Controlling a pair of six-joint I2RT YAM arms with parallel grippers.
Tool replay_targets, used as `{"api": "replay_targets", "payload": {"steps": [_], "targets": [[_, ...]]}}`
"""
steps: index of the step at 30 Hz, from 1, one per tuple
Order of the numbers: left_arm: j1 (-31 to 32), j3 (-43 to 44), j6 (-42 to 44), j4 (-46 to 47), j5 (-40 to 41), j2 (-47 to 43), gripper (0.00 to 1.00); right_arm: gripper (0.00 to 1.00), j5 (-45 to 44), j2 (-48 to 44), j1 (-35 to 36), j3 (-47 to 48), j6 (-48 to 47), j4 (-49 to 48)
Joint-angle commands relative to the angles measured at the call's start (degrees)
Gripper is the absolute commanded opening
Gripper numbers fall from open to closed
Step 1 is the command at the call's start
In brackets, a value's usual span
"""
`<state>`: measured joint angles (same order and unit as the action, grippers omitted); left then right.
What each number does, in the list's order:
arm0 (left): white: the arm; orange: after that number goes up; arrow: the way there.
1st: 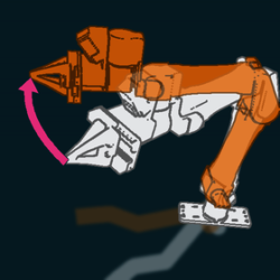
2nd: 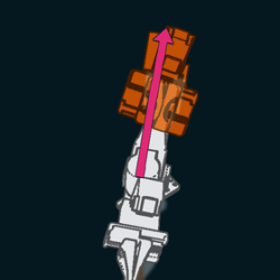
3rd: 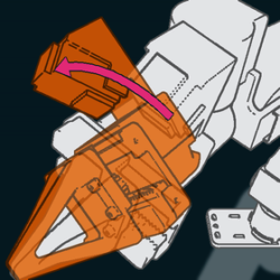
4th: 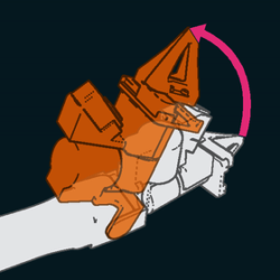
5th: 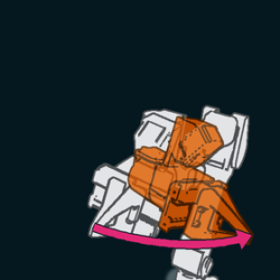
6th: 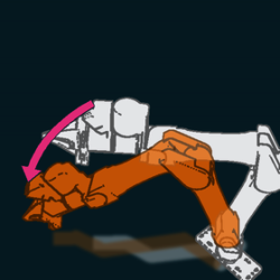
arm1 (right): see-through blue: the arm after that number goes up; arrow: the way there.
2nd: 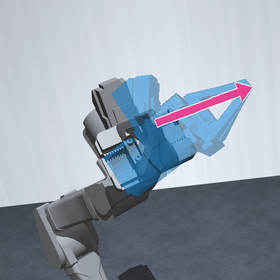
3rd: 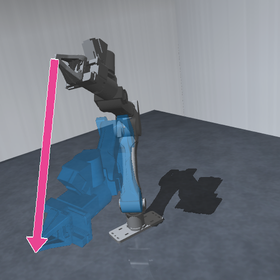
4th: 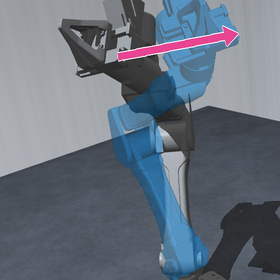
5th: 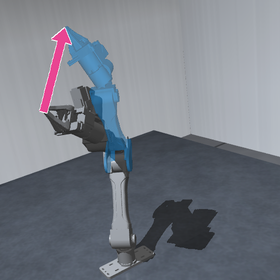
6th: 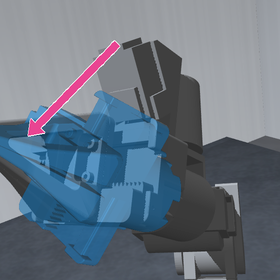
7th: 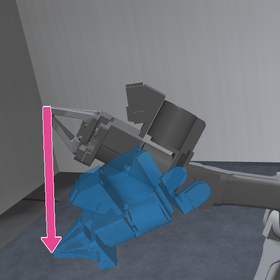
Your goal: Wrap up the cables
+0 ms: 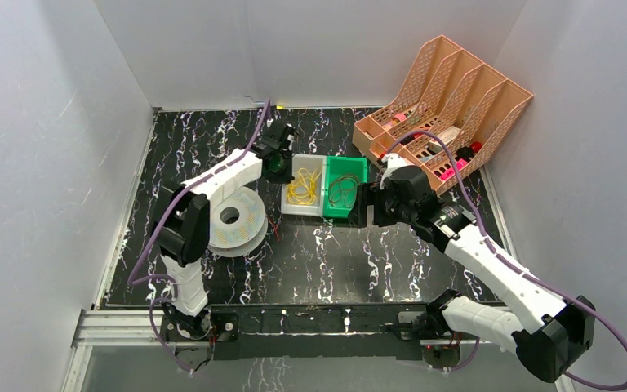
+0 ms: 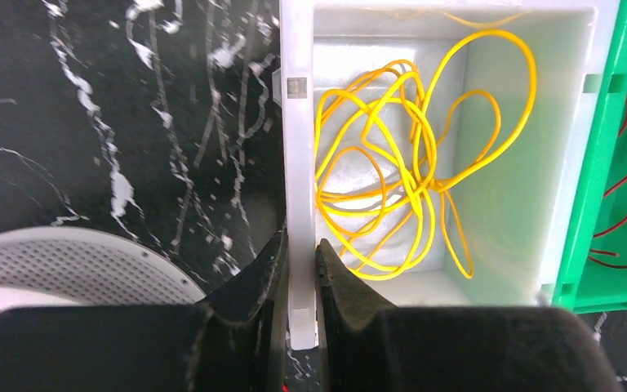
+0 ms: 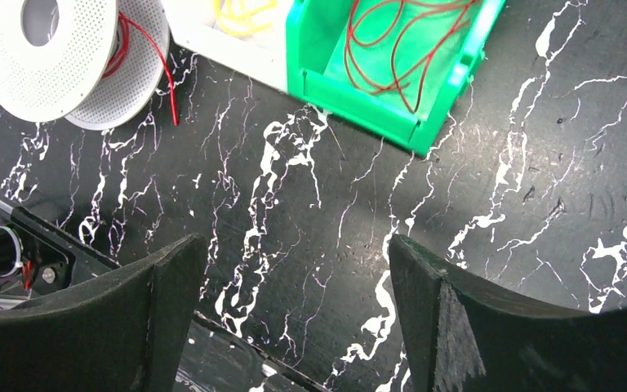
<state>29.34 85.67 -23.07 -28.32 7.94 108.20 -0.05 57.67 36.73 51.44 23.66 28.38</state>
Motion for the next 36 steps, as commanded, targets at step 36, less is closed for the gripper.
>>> {"api": "replay_targets", "payload": {"steps": [36], "targets": [[11.8,-6.0,-21.1,12.3,3.8,-3.0,0.0,0.91,-5.0,-8.0,-0.1,-1.7,1.8,4.1]]}}
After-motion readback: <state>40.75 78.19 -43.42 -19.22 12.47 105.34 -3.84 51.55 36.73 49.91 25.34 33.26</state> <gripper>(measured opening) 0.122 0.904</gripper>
